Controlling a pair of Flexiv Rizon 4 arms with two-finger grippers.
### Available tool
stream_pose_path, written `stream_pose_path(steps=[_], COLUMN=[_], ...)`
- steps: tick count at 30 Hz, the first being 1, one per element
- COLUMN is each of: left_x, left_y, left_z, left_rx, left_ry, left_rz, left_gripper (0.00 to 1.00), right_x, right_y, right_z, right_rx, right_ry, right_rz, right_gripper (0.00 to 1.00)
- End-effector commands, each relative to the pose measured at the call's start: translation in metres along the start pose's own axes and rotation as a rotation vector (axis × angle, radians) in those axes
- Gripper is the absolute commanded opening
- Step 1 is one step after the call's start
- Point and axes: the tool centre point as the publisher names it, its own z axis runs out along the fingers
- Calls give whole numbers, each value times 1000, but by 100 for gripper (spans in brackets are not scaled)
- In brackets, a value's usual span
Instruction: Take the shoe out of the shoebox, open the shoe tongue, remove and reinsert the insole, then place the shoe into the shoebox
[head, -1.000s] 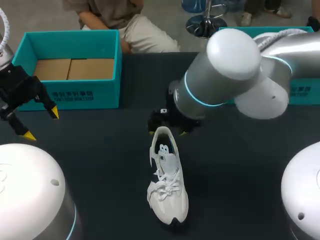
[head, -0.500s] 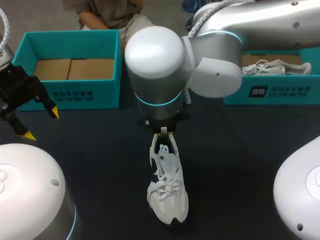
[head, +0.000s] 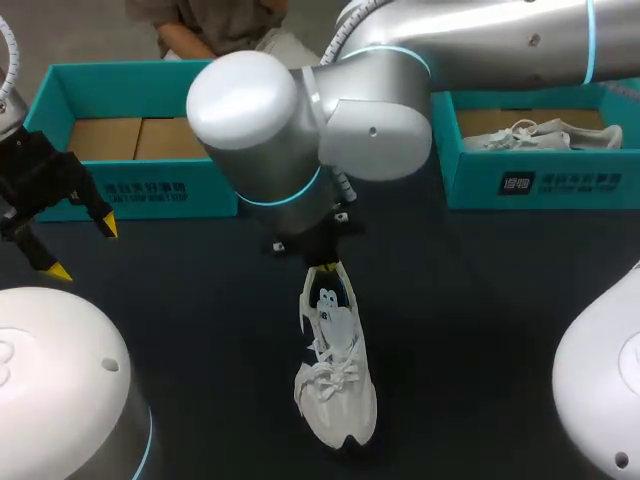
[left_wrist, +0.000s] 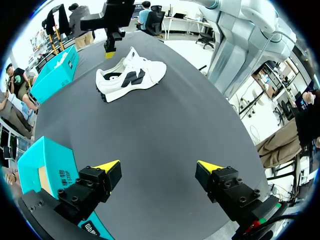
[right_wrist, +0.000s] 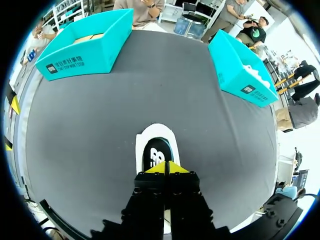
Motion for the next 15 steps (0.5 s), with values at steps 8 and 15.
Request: stream_pose_path(steps=[8,15], left_x=[1,1], left_y=[0,0], left_z=[0,0], left_rx=[-3,-3], left_ry=[0,0], left_rz=[0,0], left_gripper=[100,100], right_x=[7,7], right_y=[-14,-19], right_z=[40,64], right_rx=[37,45], right_ry=[72,89], right_rz=[74,95], right_gripper=[0,0])
